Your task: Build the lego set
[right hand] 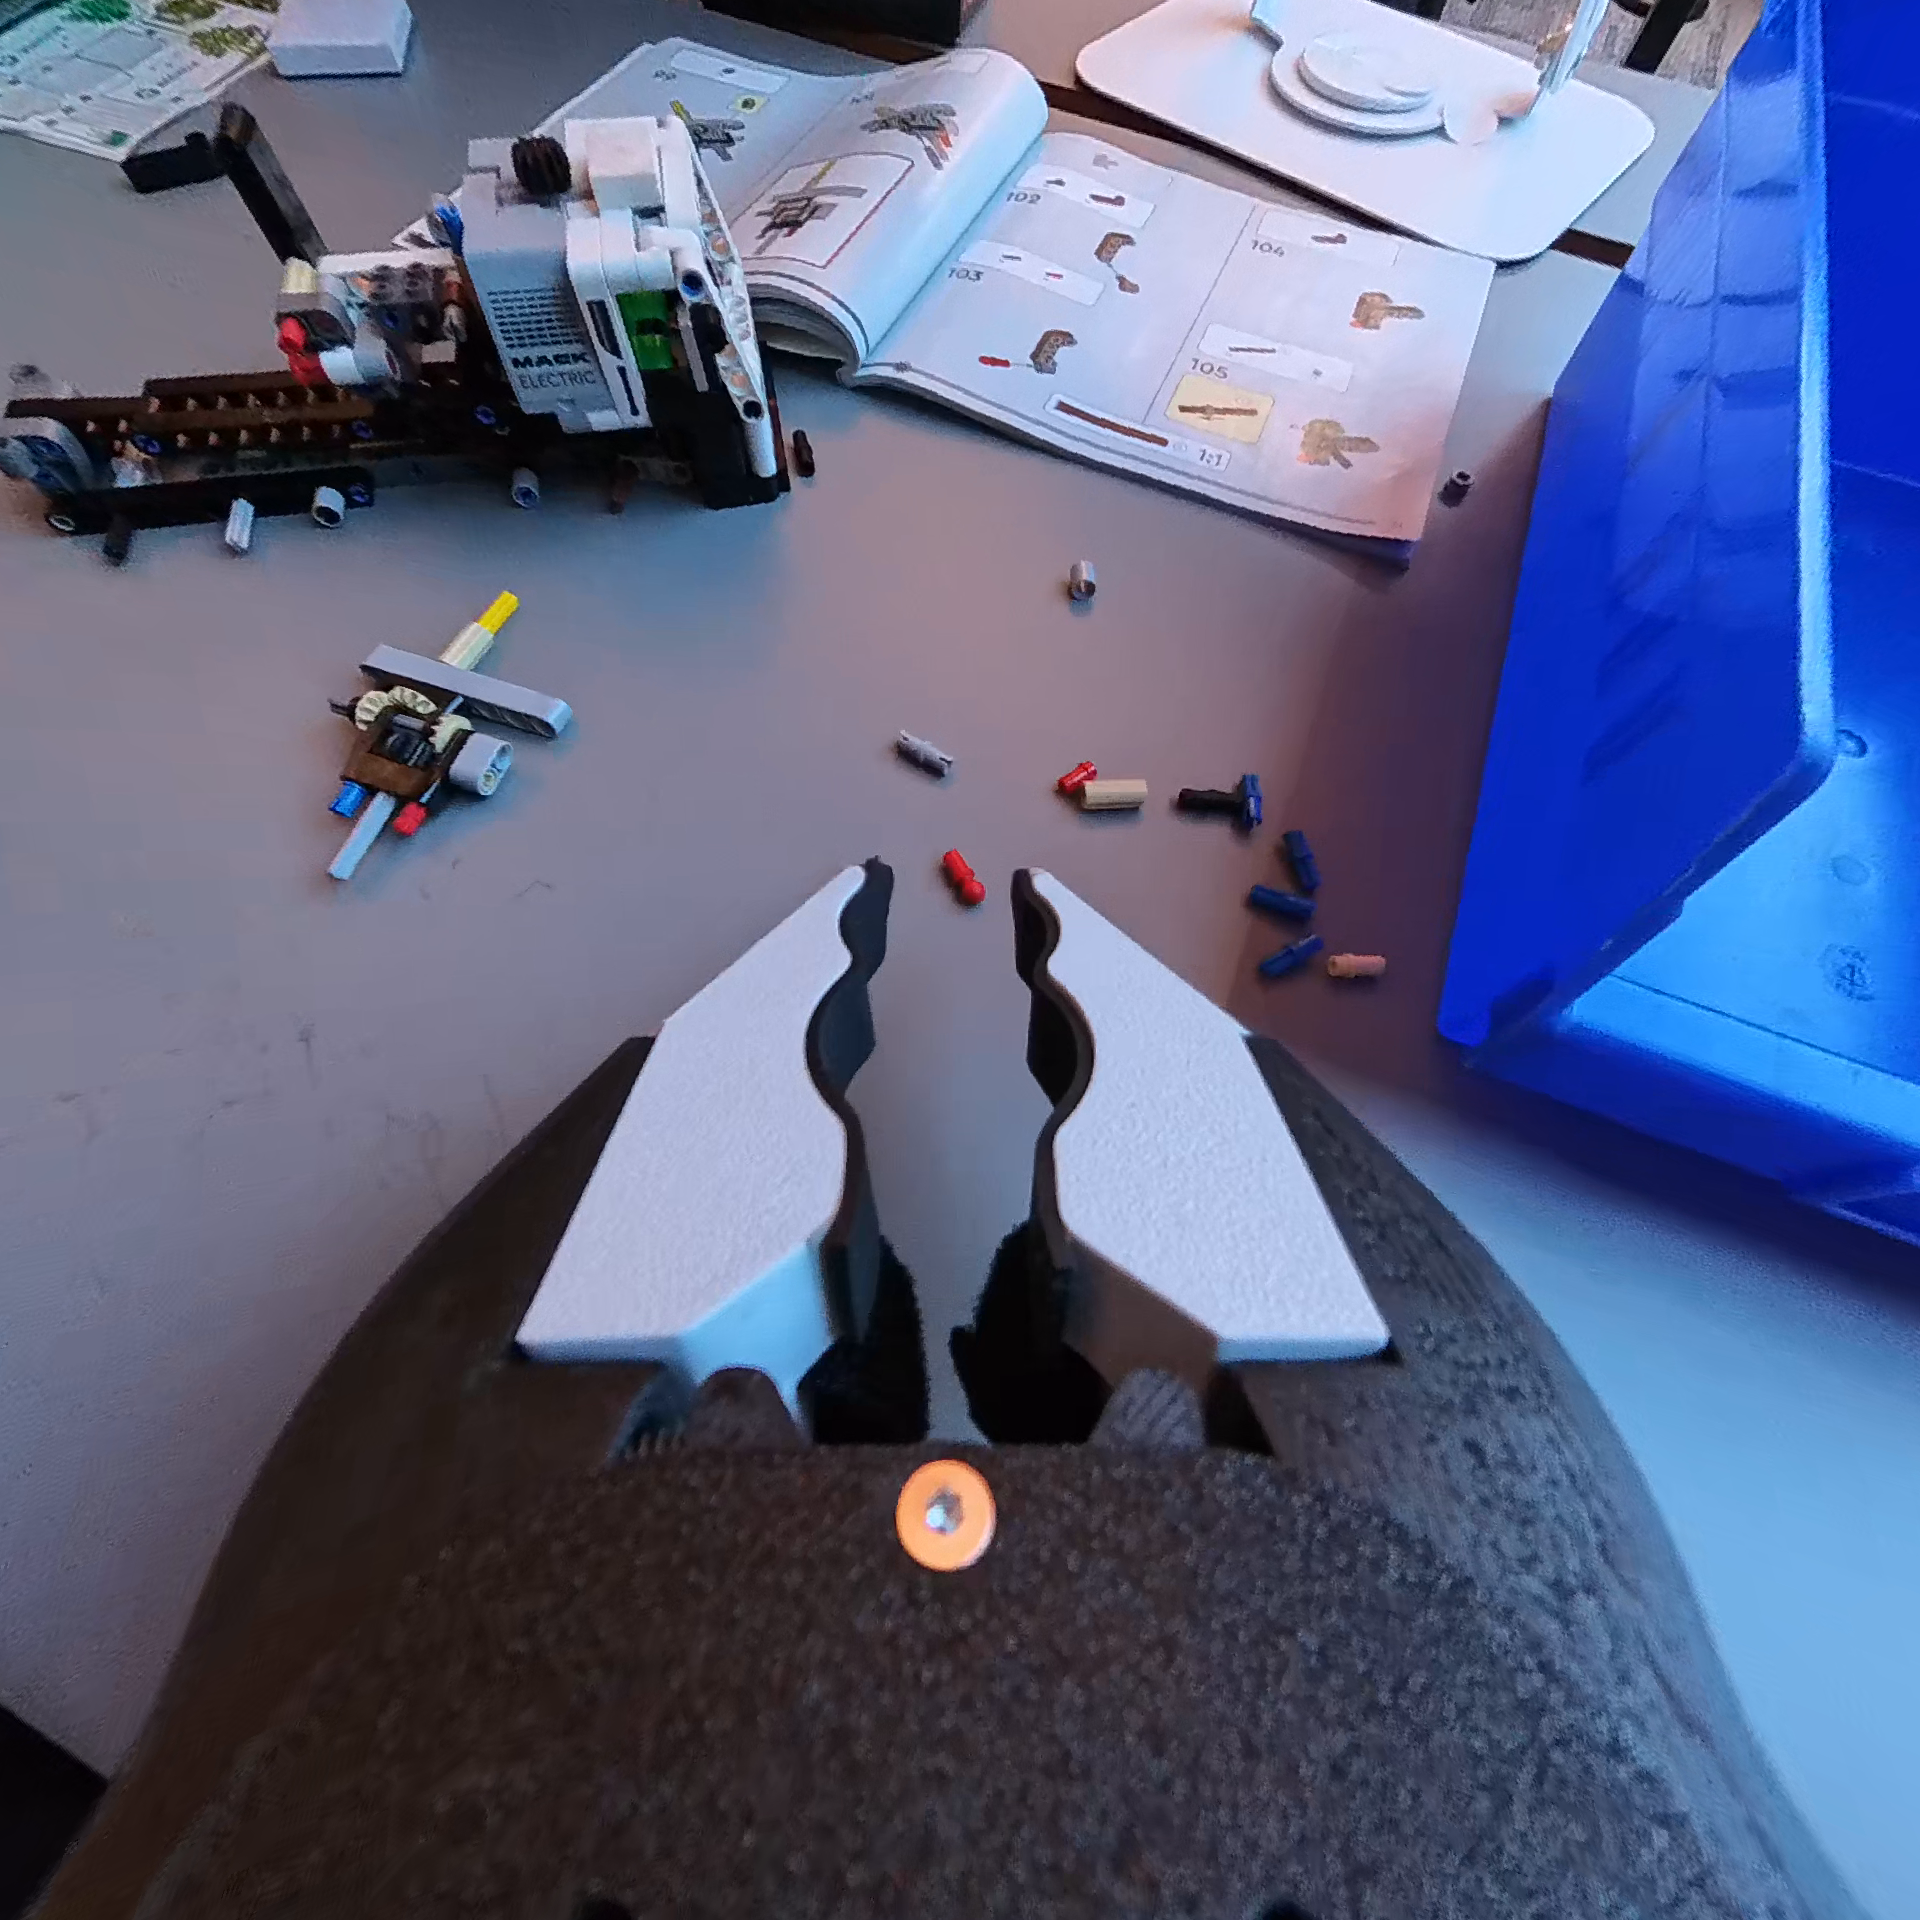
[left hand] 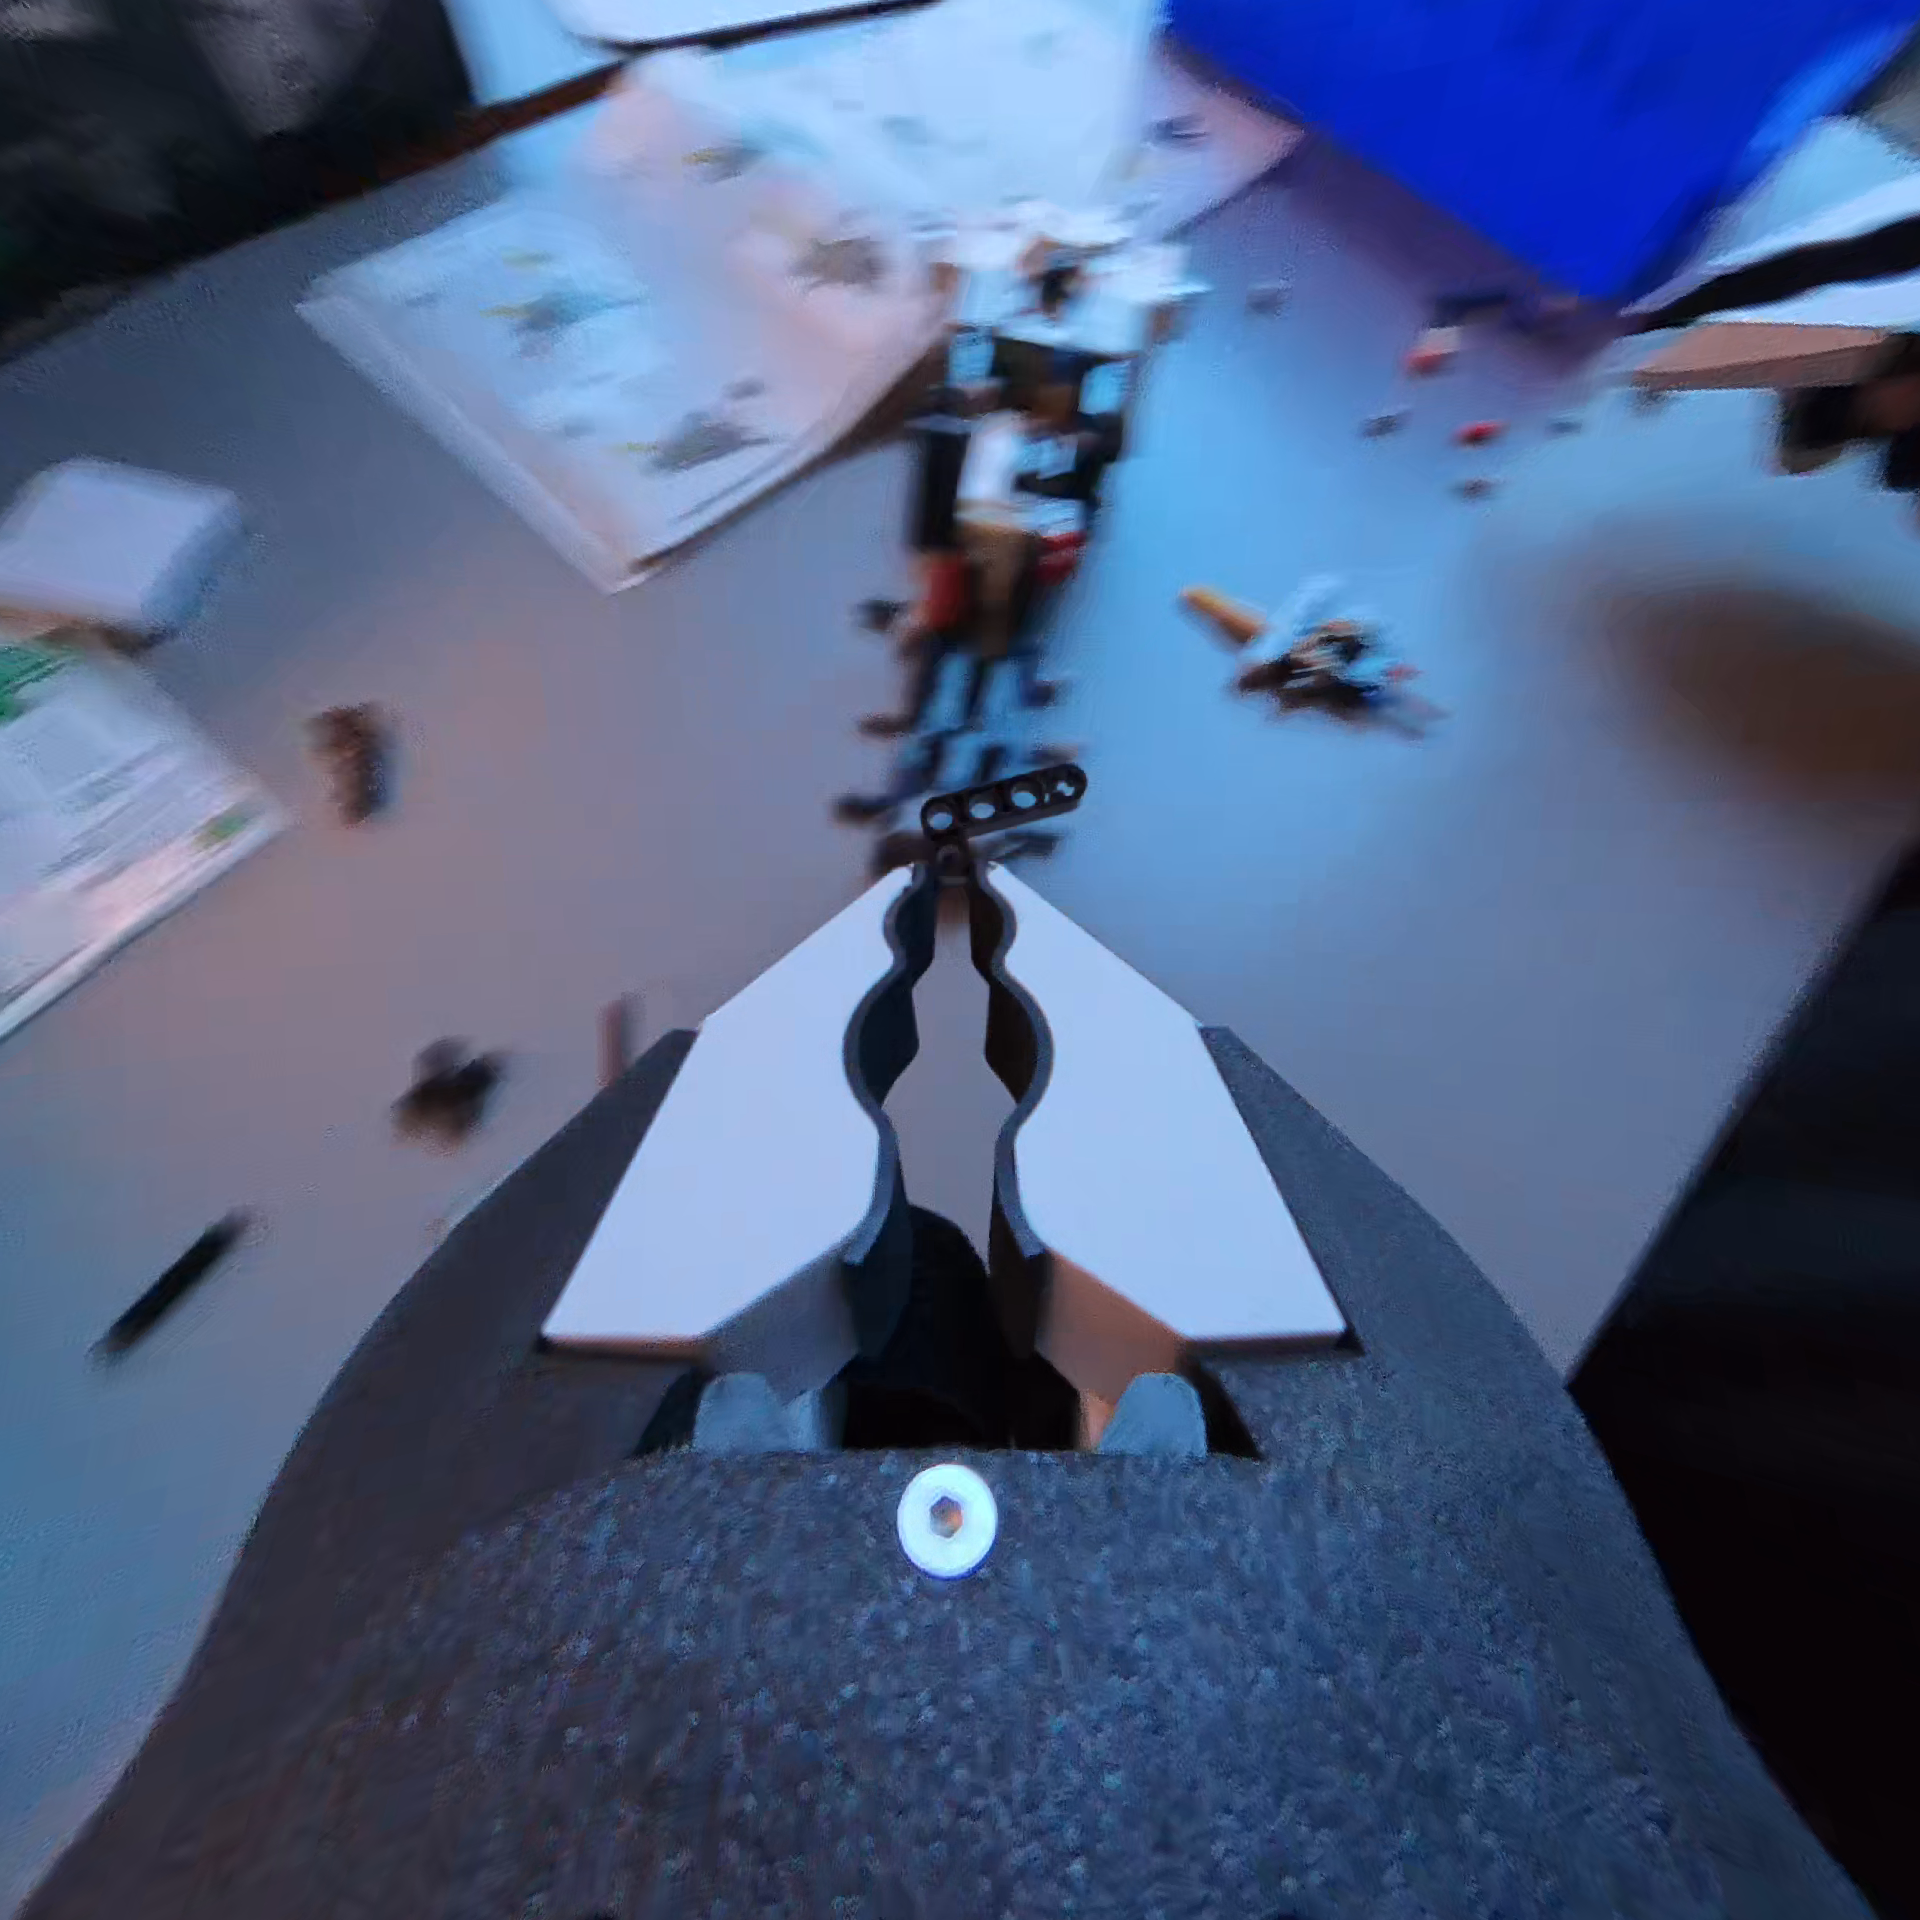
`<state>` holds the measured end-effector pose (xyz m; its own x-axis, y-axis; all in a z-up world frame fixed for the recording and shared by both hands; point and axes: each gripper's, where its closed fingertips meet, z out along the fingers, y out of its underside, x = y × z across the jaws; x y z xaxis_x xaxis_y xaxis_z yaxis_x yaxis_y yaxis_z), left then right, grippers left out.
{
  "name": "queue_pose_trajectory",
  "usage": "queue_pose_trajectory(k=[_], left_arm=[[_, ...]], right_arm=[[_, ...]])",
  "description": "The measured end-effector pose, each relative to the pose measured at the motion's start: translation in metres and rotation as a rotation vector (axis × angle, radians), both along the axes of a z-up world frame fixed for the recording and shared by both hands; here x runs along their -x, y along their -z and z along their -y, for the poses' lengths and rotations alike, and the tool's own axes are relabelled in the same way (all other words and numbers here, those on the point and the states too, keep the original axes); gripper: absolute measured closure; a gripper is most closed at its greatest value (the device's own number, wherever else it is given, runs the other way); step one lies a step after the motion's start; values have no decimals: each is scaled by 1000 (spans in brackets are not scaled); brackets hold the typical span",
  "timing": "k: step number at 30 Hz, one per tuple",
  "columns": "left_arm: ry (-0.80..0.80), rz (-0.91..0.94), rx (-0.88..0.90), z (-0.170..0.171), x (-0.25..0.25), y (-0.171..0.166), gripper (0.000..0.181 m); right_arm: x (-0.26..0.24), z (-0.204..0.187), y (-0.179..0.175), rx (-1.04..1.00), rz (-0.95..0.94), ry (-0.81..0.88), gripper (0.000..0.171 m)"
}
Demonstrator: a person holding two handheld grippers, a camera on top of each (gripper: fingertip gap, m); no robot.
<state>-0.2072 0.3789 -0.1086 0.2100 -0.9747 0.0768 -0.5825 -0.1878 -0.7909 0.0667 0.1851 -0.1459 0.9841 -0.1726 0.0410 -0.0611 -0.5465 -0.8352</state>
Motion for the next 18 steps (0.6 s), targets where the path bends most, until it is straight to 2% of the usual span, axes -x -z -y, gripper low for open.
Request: queue_pose_trajectory(k=[4,10,14,18], left_arm=[[268,11,75,74,-68,17,178],[514,-28,130,150,-127,47,177],[623,-83,73,178,-144,60,177],[673,-115,29,190,-153,66,177]], right_arm=[[10,-4,-1,-28,-20,-34,148],[28,-2,0,-53,-46,-70,149],[30,8,0,-49,-31,-79,149],[27,20,-1,-51,-36,-74,149]])
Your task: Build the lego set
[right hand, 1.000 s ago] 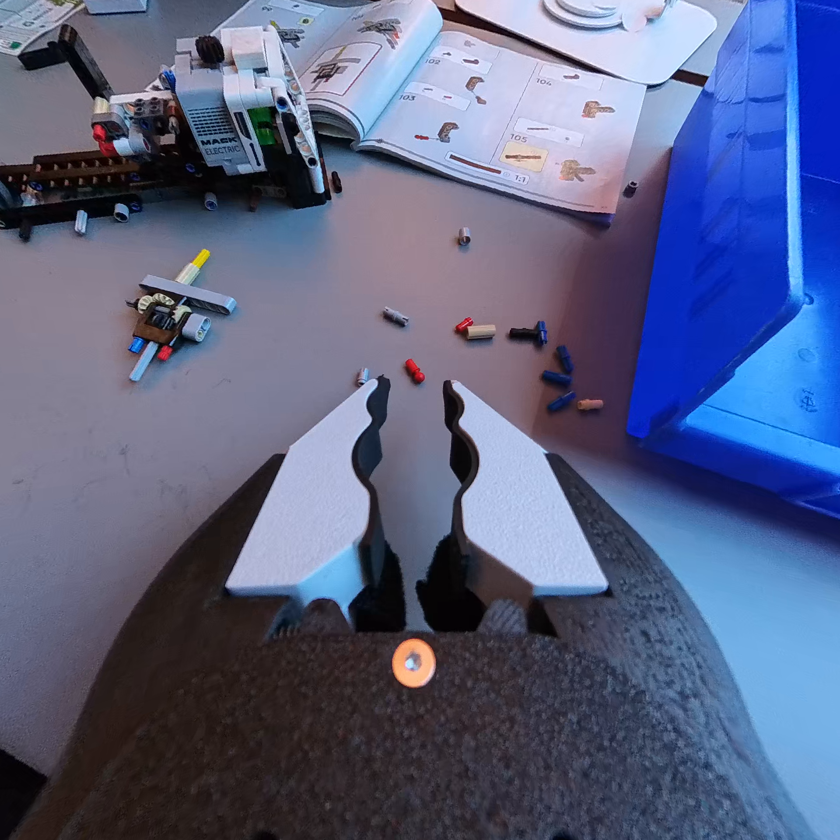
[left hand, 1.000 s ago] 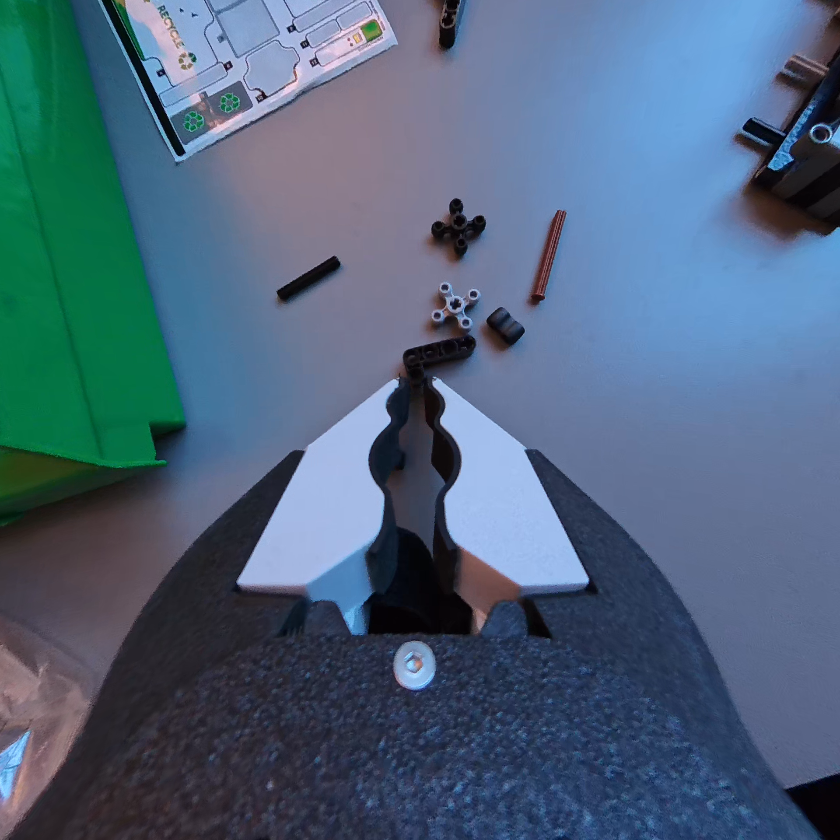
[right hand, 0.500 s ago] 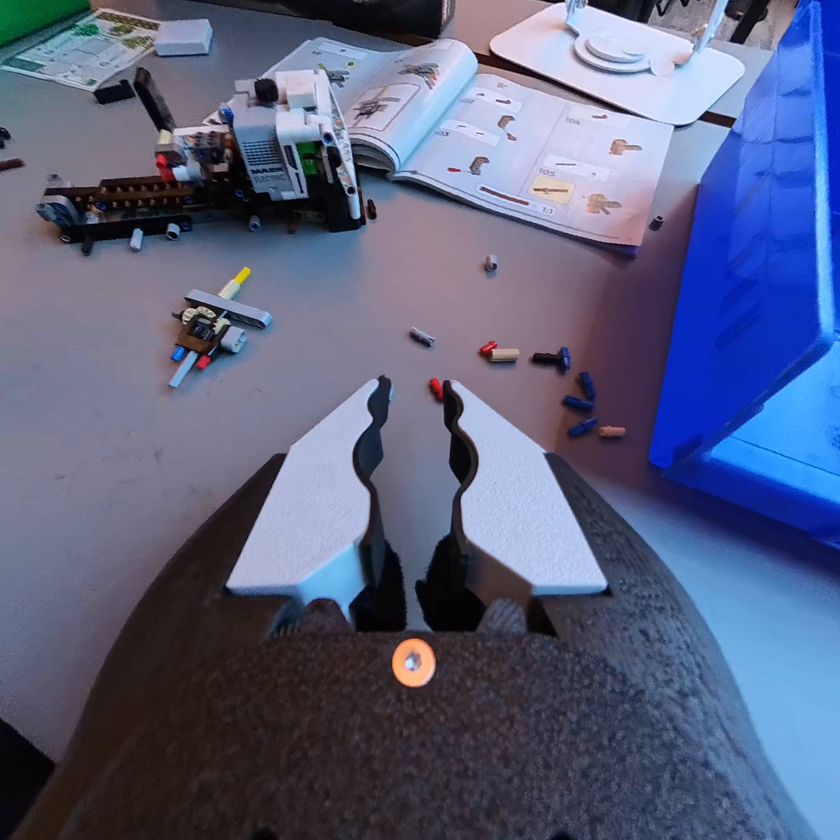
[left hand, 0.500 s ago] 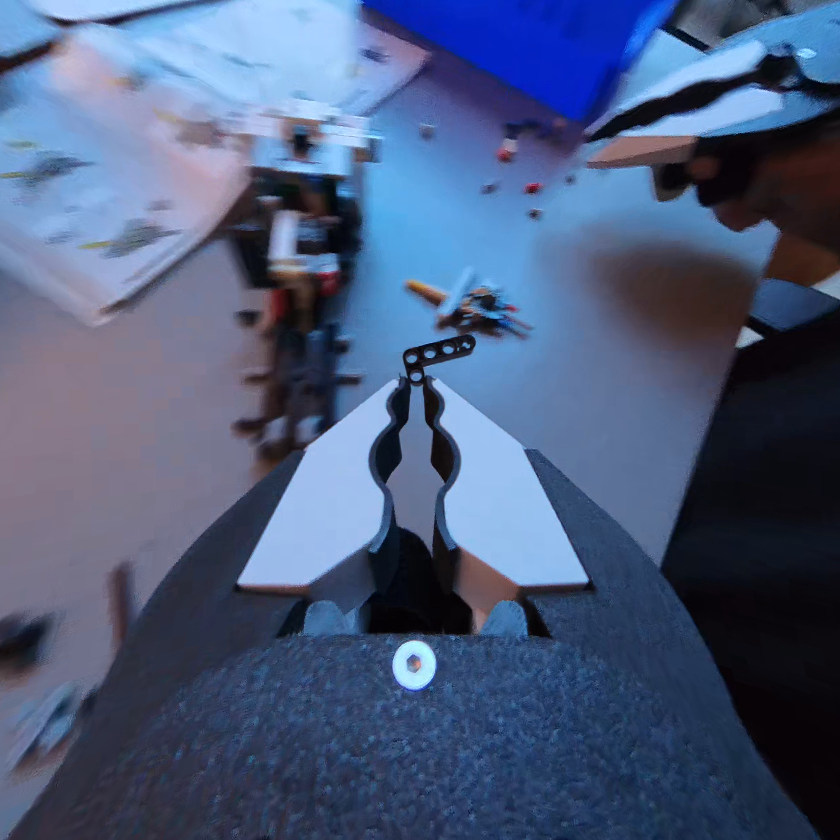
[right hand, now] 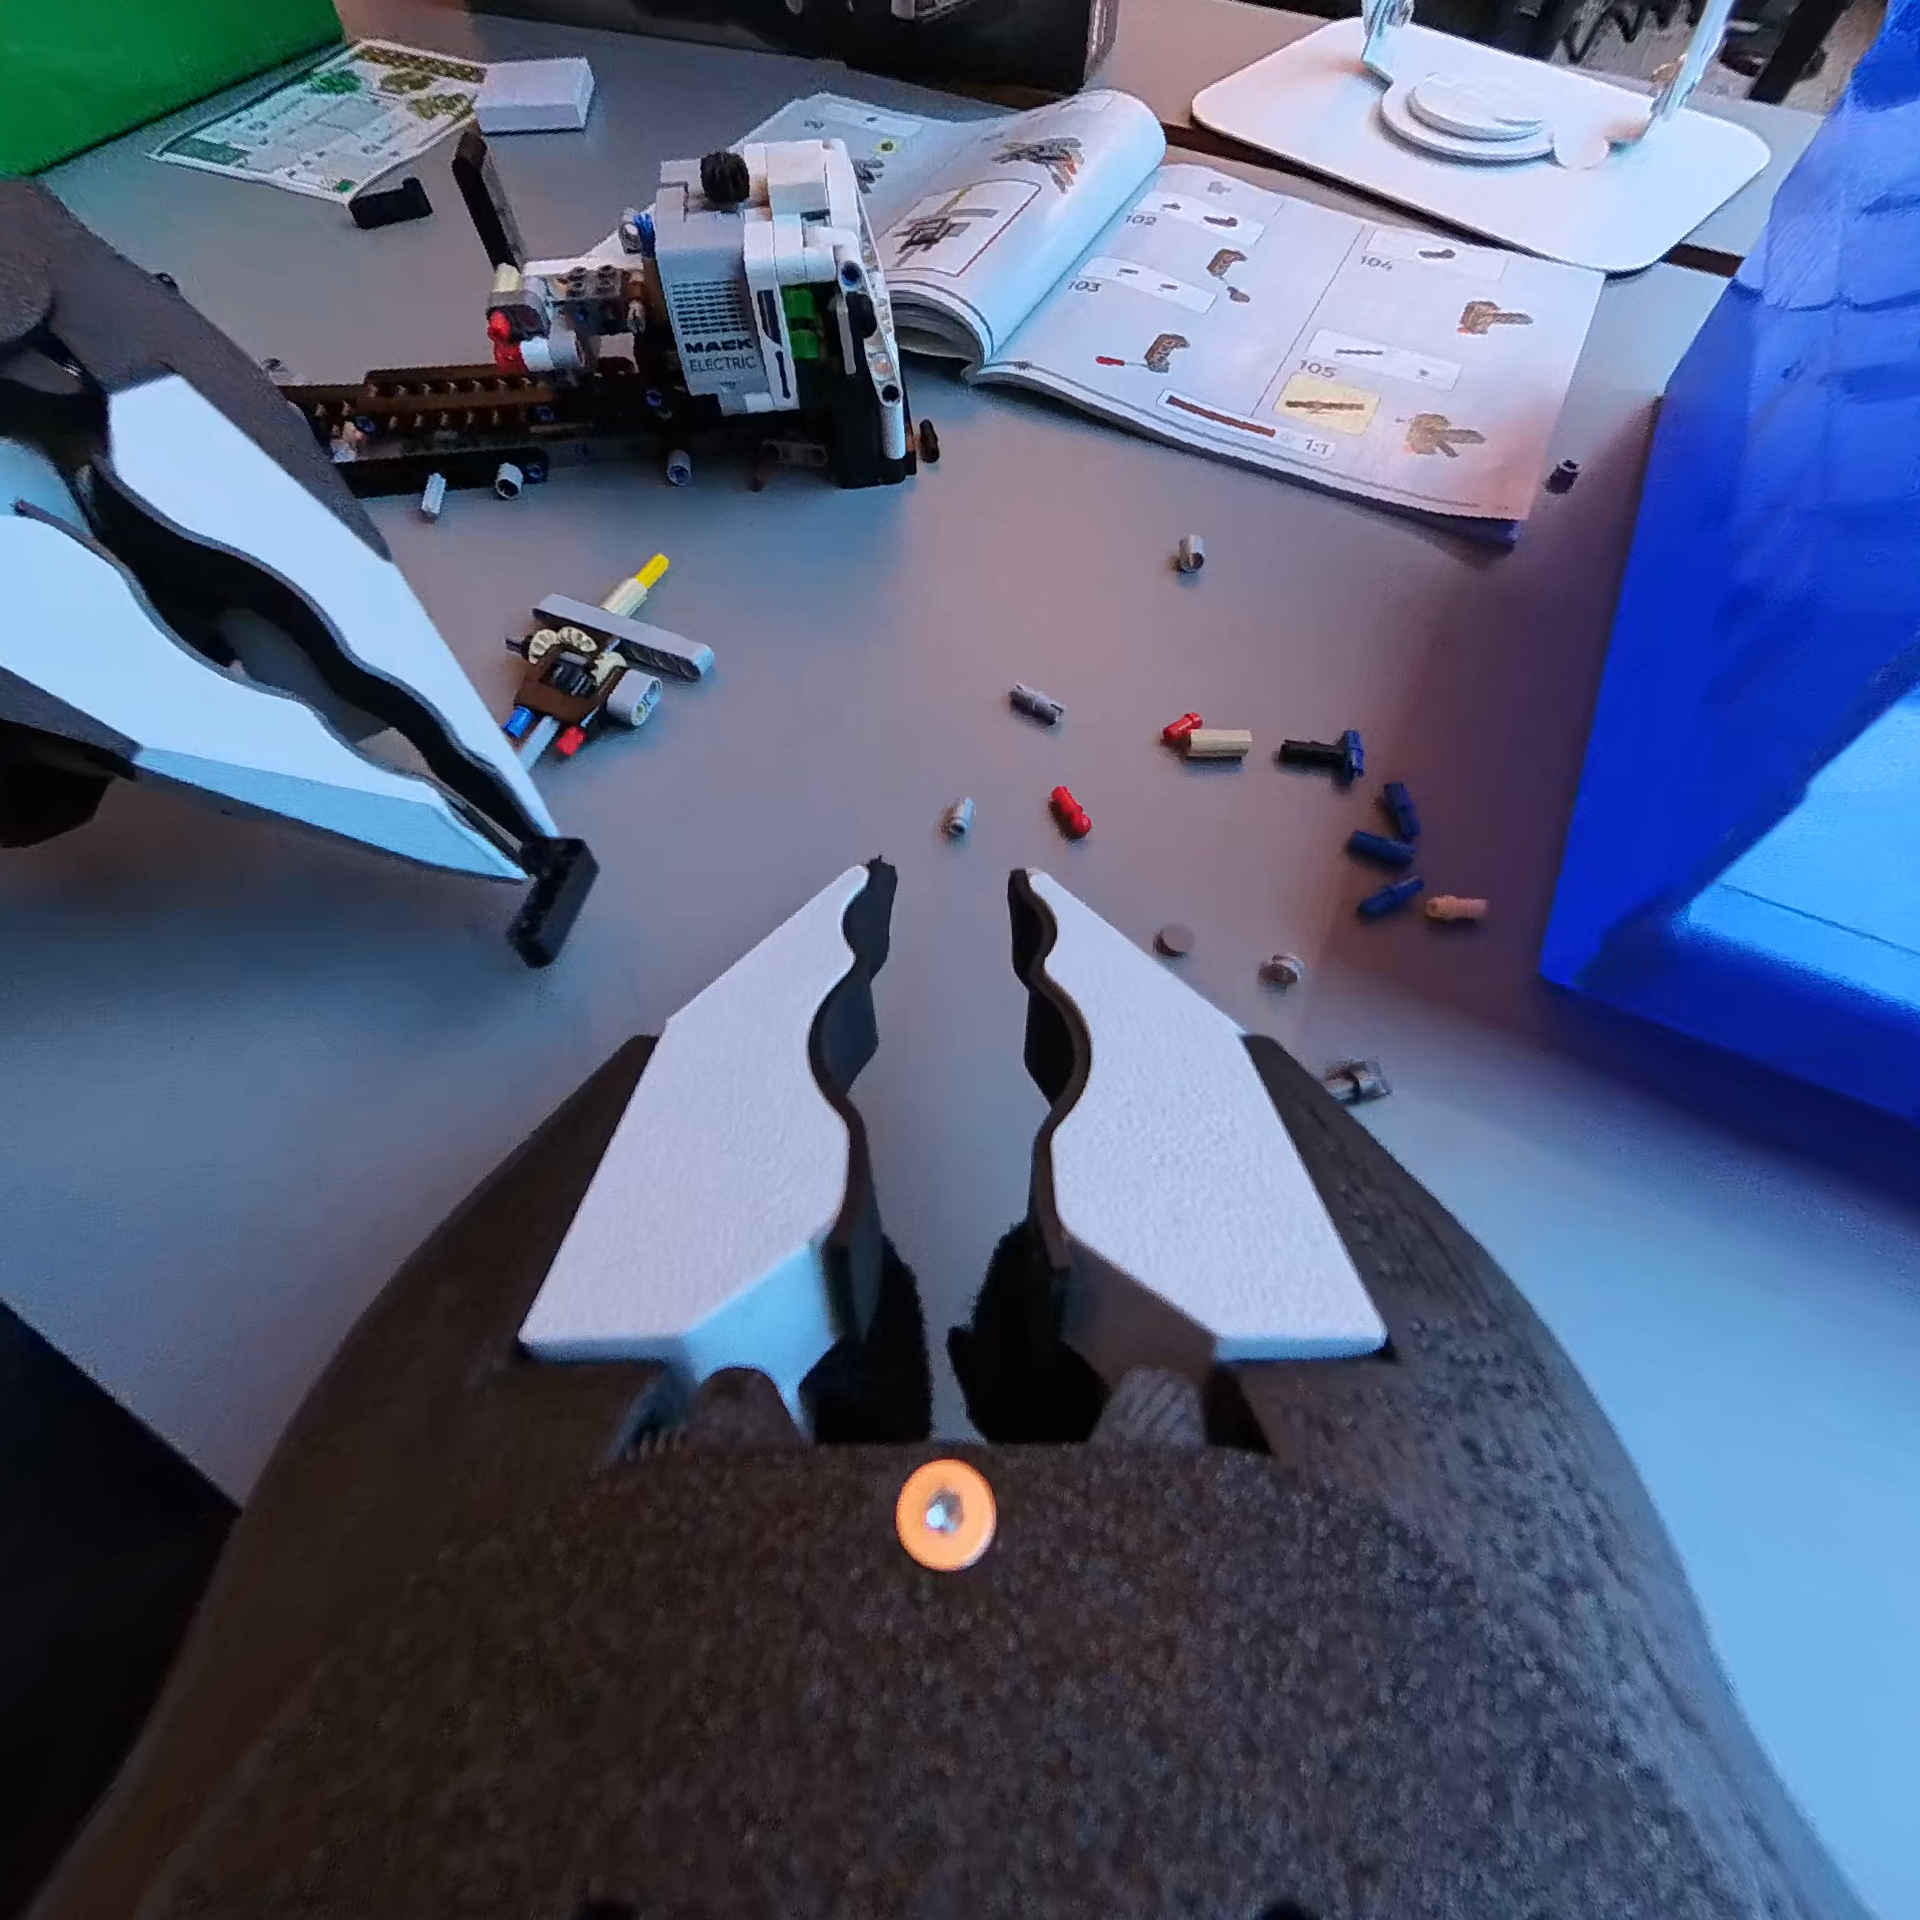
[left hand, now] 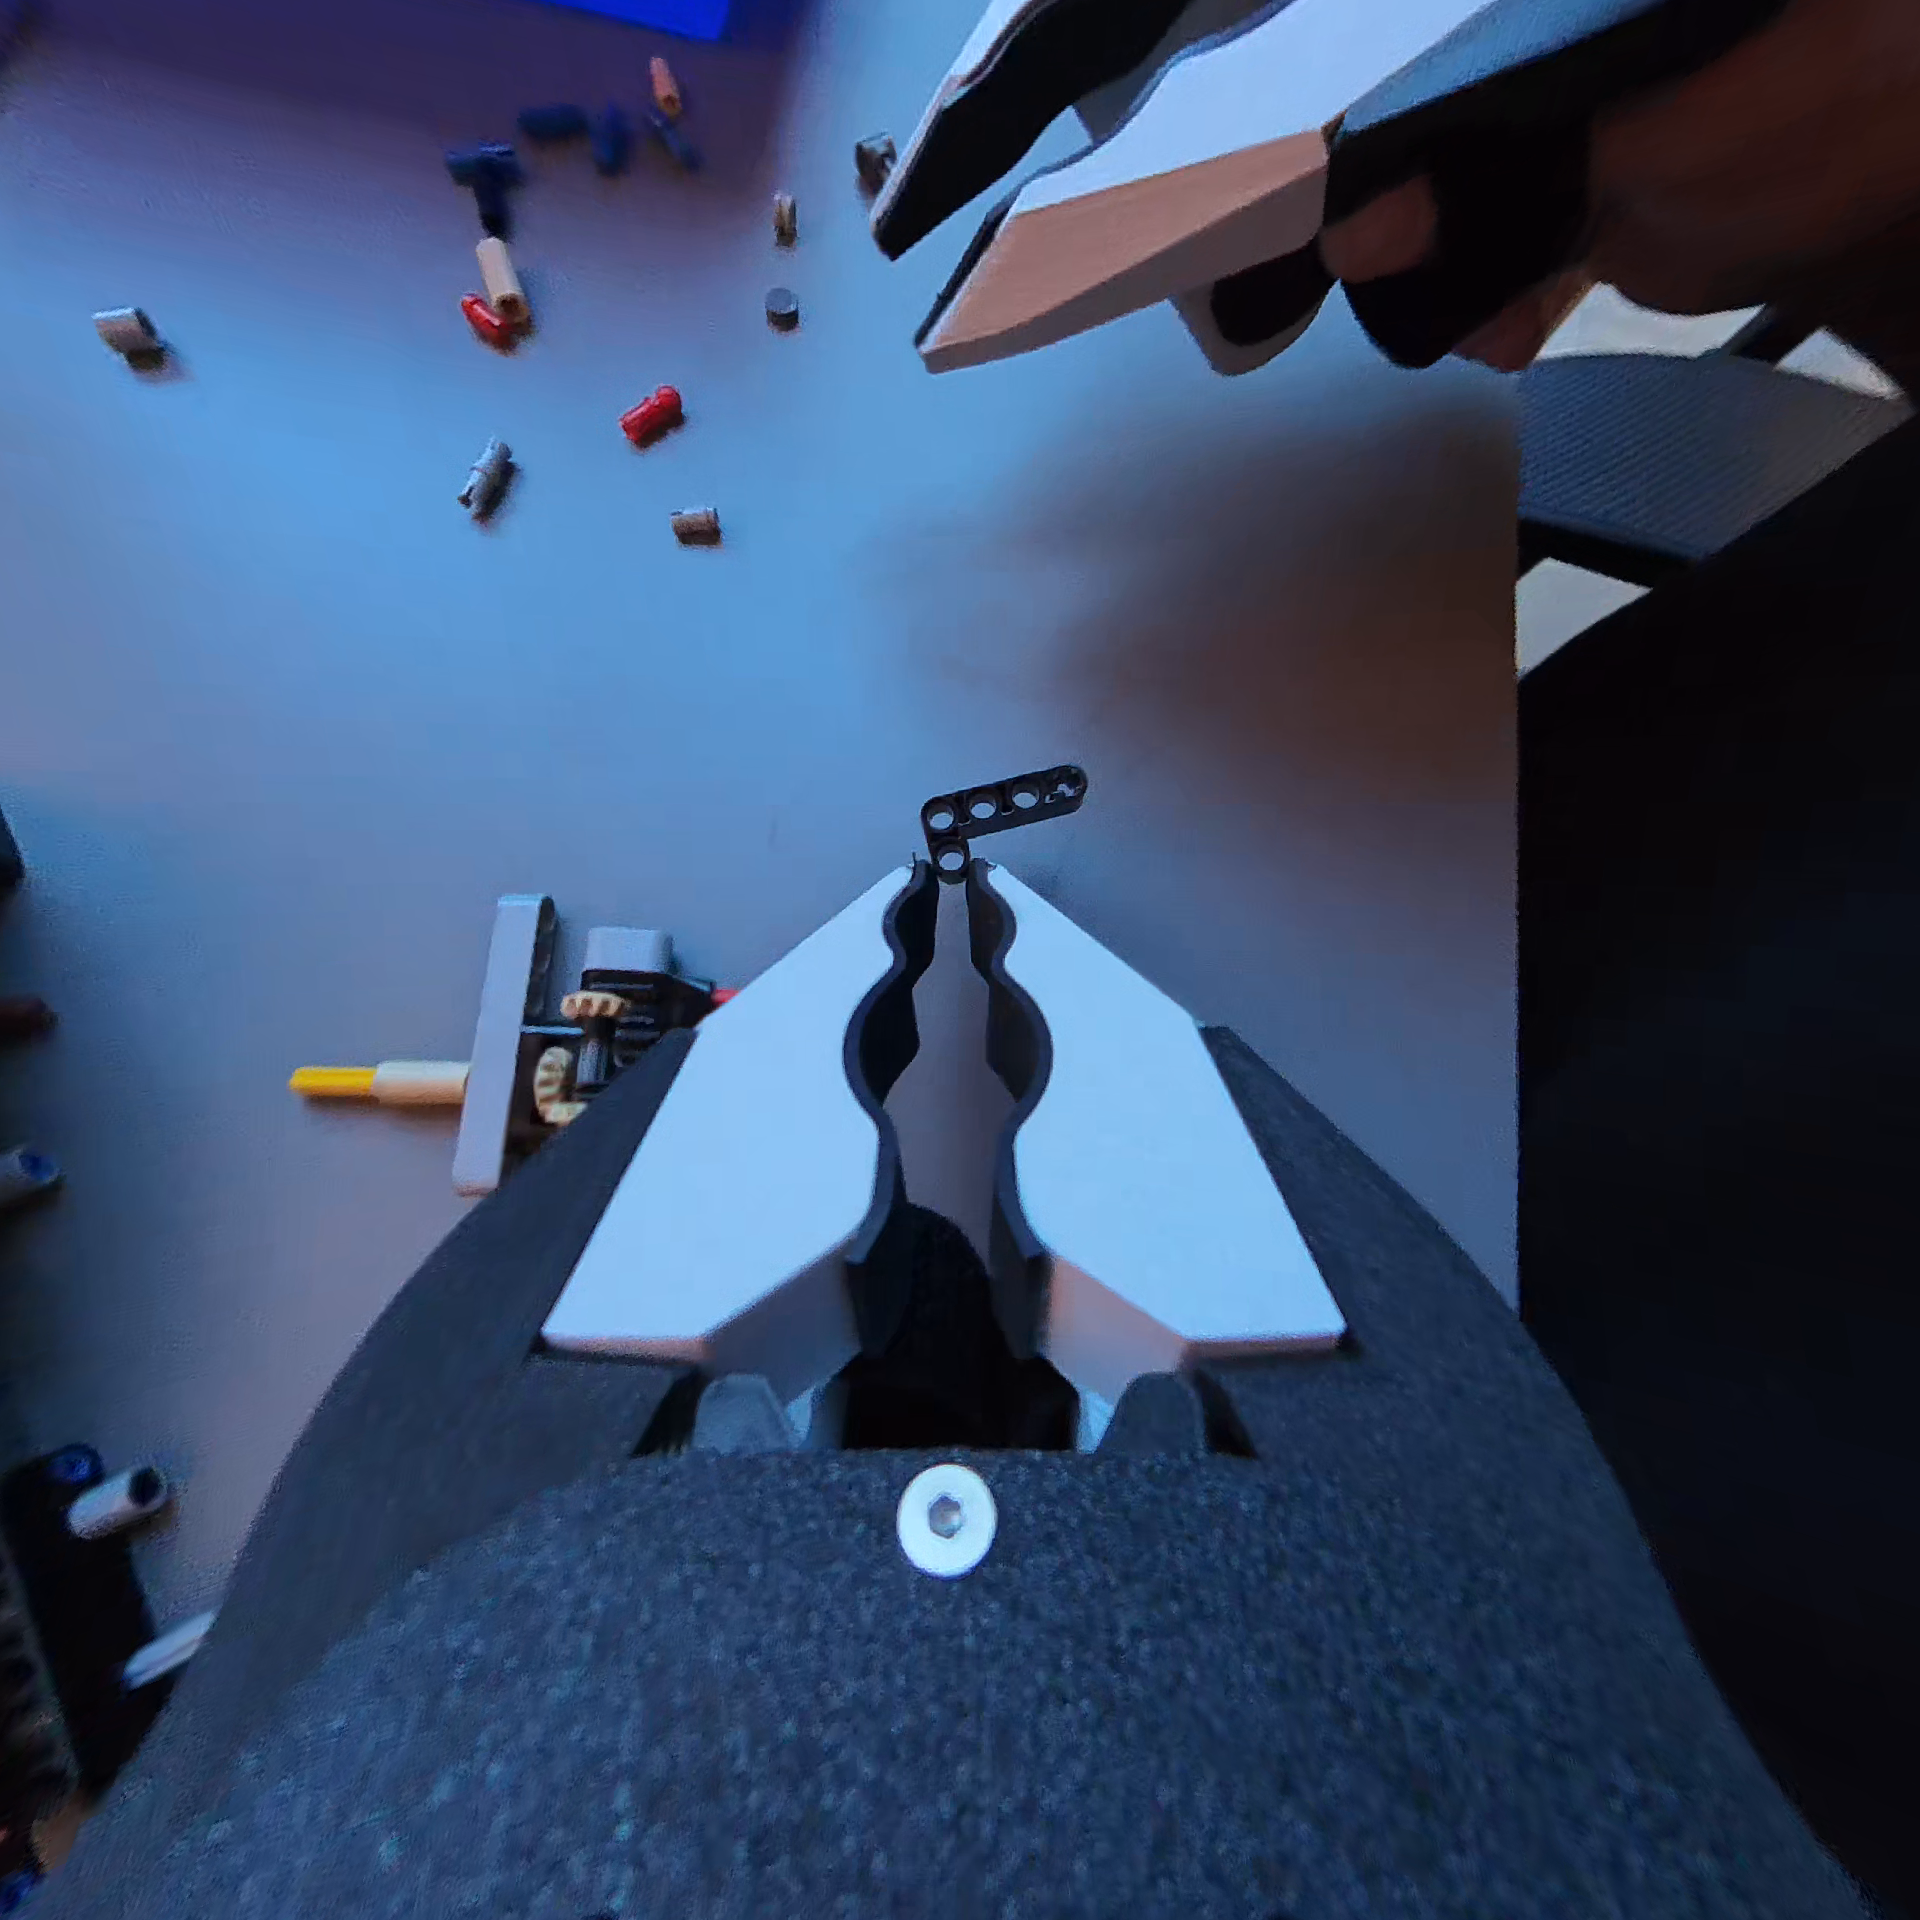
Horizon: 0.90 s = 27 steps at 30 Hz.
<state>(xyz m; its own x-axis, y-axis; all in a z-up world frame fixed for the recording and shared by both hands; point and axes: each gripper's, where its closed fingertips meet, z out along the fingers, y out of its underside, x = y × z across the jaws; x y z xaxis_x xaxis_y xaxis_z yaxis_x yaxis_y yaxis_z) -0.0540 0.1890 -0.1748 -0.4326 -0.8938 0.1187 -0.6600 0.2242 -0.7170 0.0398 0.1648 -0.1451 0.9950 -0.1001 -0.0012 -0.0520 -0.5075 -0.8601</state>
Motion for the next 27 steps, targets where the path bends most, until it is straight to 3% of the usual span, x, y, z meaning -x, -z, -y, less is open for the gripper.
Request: queue_pose_trajectory(k=[12,19,22,27], left_arm=[[145,-31,-239,13,-23,15,178],[134,-14,-207,14,-26,16,177],[100,-1,-180,12,-25,15,162],[-20,86,-11,3,-19,-5,158]], right_arm=[[-8,12,9,32,0,-14,149],[-19,17,16,56,-21,2,149],[-22,19,19,69,-23,6,149],[-28,20,20,73,-31,28,149]])
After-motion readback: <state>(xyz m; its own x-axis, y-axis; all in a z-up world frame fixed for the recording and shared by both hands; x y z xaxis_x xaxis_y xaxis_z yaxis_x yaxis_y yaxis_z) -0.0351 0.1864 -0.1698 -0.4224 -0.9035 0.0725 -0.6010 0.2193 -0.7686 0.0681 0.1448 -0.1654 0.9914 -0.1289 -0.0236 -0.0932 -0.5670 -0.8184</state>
